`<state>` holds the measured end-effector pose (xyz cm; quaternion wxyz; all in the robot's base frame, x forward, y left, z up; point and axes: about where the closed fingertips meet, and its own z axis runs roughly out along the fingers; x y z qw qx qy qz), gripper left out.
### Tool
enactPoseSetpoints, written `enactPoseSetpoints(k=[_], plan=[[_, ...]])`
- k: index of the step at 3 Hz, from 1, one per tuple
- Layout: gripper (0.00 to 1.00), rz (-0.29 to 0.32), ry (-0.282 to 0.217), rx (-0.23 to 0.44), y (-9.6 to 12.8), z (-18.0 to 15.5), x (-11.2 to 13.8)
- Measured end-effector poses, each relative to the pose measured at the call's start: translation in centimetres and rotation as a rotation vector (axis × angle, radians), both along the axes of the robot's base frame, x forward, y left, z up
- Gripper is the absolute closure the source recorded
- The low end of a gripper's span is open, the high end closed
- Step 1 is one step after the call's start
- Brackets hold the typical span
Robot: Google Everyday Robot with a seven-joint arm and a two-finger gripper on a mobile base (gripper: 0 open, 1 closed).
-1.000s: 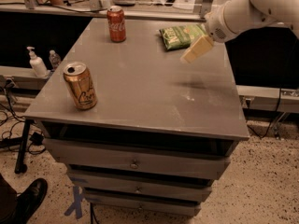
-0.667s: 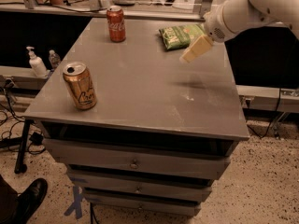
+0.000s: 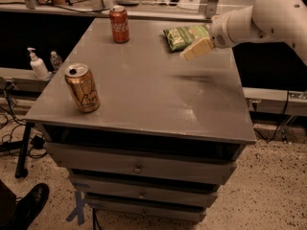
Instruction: Move green jalapeno chip bag near orange can
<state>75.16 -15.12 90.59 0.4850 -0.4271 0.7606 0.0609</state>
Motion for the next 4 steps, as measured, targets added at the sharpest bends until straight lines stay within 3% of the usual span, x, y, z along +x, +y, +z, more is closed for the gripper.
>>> enactPoseSetpoints(k=[2, 3, 4], plan=[[0.0, -0.095, -0.064, 0.159, -1.3, -1.7, 6.6], [0.0, -0.09, -0.061, 0.177, -0.3, -2.7, 9.0], [0.18, -0.077, -0.041, 0.174, 0.7, -3.9, 10.4]])
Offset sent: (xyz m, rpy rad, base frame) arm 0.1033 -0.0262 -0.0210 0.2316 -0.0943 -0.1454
